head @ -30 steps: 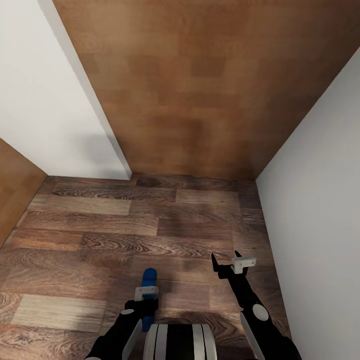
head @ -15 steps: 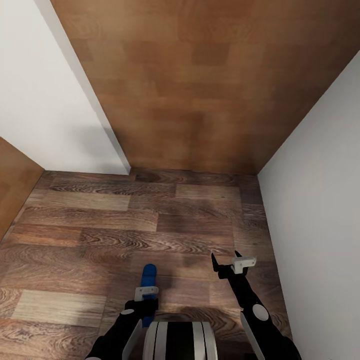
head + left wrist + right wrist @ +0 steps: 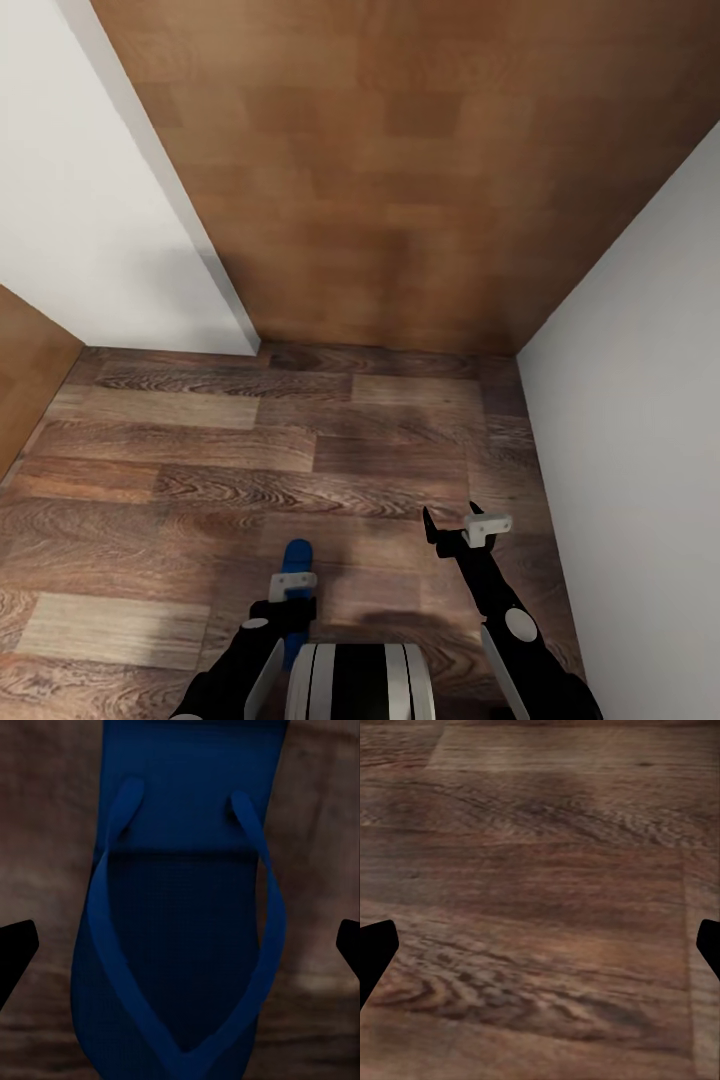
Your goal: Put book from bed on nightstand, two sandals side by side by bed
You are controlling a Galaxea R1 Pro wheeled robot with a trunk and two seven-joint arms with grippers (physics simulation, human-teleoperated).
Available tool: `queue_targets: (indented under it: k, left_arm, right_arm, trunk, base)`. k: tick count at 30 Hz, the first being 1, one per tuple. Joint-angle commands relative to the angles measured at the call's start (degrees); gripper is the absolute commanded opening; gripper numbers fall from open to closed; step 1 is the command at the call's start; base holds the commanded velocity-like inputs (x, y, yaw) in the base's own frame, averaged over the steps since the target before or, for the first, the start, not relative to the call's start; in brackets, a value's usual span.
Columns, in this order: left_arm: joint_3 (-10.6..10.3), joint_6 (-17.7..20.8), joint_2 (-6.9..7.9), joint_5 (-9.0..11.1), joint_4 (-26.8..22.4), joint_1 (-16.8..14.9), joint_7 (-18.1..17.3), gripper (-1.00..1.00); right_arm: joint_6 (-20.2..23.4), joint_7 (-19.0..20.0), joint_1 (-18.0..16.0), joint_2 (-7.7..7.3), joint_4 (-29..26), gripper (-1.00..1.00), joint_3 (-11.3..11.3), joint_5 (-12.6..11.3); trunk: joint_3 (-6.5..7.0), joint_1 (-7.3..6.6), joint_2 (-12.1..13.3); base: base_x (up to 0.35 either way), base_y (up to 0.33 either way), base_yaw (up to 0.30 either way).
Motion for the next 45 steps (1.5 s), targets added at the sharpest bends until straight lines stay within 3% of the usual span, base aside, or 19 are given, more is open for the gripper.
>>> queue_targets:
  k: [1,8,27,45]
  left_arm:
    - [0.0,0.3,-0.01,0.0,-0.1,0.0,0.2,1.00]
    - [0.0,0.3,-0.01,0.0,-0.1,0.0,0.2,1.00]
    - [0.0,0.3,-0.01,0.0,-0.1,0.0,0.2,1.00]
    - [0.0,0.3,-0.01,0.0,-0.1,0.0,0.2,1.00]
  right_arm:
    - [-0.2,0.2,0.0,0.02,0.0,1.00,-0.1,-0.1]
    - [-0.2,0.2,0.0,0.02,0.0,1.00,-0.1,-0.1]
    - [-0.2,0.2,0.0,0.02,0.0,1.00,-0.1,-0.1]
    - [-0.2,0.2,0.0,0.02,0.0,1.00,-0.1,-0.1]
  trunk:
    - [-0.03,-0.01,0.0]
    - [-0.03,-0.01,0.0]
    - [-0.03,-0.01,0.0]
    - [-4.02,0.46,-0.3]
  base:
    - [0.022,0.000,0.000]
    - [0.223,0.000,0.000]
    - [0.014,0.000,0.000]
    - [0.000,0.000,0.000]
